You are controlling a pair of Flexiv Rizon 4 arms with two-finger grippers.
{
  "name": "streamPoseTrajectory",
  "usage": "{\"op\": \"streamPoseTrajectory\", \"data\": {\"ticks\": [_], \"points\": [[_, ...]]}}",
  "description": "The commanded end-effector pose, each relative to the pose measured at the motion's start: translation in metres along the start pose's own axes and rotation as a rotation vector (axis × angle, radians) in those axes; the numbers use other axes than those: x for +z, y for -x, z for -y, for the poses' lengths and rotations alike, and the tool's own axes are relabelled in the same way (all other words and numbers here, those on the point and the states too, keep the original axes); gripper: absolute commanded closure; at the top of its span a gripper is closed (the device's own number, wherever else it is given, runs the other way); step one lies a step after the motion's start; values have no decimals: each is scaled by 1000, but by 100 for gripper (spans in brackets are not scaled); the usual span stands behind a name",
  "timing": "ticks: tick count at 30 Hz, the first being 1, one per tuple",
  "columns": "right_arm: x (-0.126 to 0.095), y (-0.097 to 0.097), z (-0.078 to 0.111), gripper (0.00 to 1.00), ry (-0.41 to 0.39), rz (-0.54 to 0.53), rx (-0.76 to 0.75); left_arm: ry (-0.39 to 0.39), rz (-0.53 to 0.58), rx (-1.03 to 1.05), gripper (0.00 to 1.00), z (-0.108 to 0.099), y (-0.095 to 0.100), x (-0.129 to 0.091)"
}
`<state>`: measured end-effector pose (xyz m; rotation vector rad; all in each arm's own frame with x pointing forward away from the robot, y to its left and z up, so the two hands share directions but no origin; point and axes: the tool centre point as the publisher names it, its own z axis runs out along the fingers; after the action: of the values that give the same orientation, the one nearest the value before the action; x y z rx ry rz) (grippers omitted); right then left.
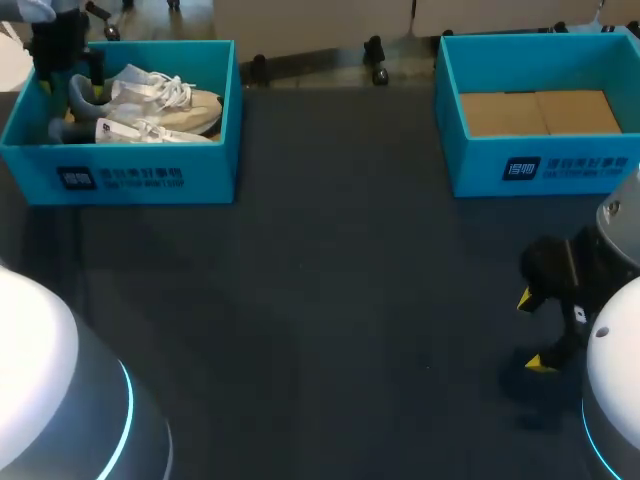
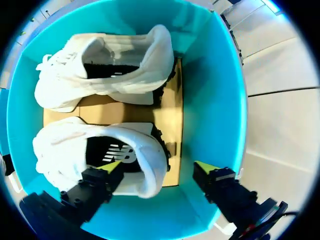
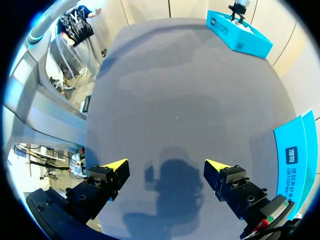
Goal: Take the shoe out of the shoebox, open the shoe tongue, remove and reinsert the insole, then place the shoe into the shoebox
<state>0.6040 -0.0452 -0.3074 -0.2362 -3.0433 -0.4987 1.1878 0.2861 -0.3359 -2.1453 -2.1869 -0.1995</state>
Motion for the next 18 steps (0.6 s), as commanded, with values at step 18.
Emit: {"op": "streamPoseTrajectory", "data": {"ticks": [18], "points": [[0,-2,0,0,-1,4,0,22,55,30,0,52,-23,-82]]}}
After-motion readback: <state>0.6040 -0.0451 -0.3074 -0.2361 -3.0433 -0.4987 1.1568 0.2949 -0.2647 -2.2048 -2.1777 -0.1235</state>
